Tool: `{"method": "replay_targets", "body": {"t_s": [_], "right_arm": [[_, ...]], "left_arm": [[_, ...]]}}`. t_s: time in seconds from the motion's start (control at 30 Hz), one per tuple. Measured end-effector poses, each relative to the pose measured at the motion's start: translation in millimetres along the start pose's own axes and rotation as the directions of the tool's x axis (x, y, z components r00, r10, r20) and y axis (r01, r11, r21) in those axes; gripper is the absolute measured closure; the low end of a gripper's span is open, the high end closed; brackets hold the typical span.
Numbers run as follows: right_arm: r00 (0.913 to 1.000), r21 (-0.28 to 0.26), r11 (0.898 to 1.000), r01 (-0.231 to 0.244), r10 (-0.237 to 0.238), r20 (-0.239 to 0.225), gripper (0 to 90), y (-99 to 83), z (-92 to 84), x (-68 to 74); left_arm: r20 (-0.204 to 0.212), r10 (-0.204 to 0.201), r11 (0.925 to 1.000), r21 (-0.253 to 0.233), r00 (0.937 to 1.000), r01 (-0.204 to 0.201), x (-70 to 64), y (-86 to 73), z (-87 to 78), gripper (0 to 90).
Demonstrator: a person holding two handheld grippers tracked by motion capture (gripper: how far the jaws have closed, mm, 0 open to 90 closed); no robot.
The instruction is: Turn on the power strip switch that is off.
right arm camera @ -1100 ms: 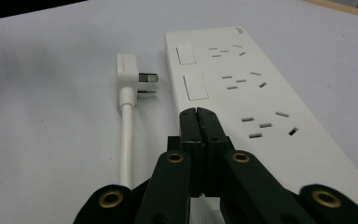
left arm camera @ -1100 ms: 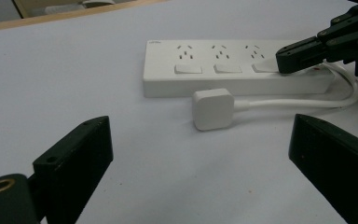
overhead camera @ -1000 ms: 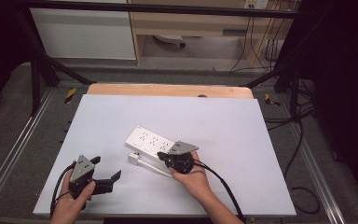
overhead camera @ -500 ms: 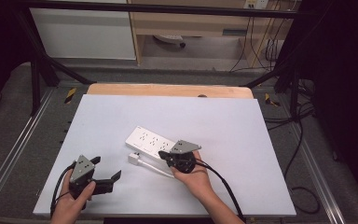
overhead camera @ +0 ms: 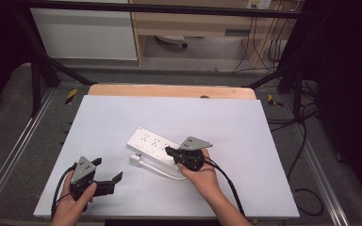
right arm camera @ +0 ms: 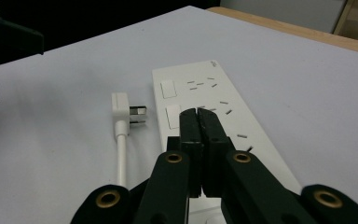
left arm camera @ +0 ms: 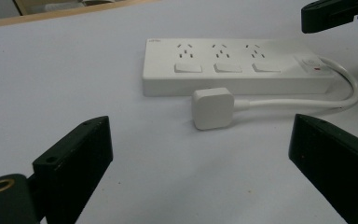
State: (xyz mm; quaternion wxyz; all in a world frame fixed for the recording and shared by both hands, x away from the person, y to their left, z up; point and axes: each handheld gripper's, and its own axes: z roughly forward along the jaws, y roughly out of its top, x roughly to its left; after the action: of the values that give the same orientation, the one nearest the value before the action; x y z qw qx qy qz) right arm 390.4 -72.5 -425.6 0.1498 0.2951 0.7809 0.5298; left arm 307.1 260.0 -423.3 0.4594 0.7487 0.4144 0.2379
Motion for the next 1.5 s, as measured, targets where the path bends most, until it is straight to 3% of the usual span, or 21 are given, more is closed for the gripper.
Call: {"method": "replay_targets", "body": {"t_s": [0.6, 1.03, 1.13, 1.17, 1.33, 1.4, 1.5], "right_arm": [[0.9987, -0.011, 0.999, -0.051, 0.051, 0.007, 78.4, 8.2, -13.6, -10.8], [0.9981, -0.014, 0.998, -0.055, 0.055, 0.028, 67.9, 12.8, -19.9, -17.2], [0.9978, -0.018, 0.999, -0.051, 0.052, 0.042, 57.0, 15.0, -21.6, -18.3], [0.9978, -0.018, 0.999, -0.051, 0.052, 0.042, 57.0, 15.0, -21.6, -18.3], [0.996, -0.036, 0.998, -0.046, 0.049, 0.075, 27.2, 19.2, -24.3, -21.9], [0.9953, -0.021, 0.998, -0.064, 0.065, 0.071, 18.5, 21.6, -26.9, -24.7], [0.9926, -0.008, 0.998, -0.062, 0.062, 0.104, 7.8, 24.8, -34.8, -27.5]], "left_arm": [[0.002, -0.002, 1.0, 0.004, 1.0, 0.002, 0.9, -0.2, 0.5, 6.3], [0.003, 0.001, 1.0, 0.003, 1.0, -0.001, 1.0, -0.1, 0.3, 6.3], [0.002, 0.001, 1.0, 0.003, 1.0, -0.001, 1.1, 0.0, 0.2, 6.3], [0.003, 0.001, 1.0, 0.003, 1.0, -0.001, 1.1, 0.0, 0.2, 6.3], [0.001, -0.001, 1.0, 0.0, 1.0, 0.001, 1.0, 0.0, 0.1, 6.3], [0.001, -0.002, 1.0, 0.0, 1.0, 0.002, 1.1, -0.1, 0.1, 6.2], [0.001, -0.003, 1.0, -0.003, 1.0, 0.003, 1.2, 0.1, -0.2, 6.2]]}}
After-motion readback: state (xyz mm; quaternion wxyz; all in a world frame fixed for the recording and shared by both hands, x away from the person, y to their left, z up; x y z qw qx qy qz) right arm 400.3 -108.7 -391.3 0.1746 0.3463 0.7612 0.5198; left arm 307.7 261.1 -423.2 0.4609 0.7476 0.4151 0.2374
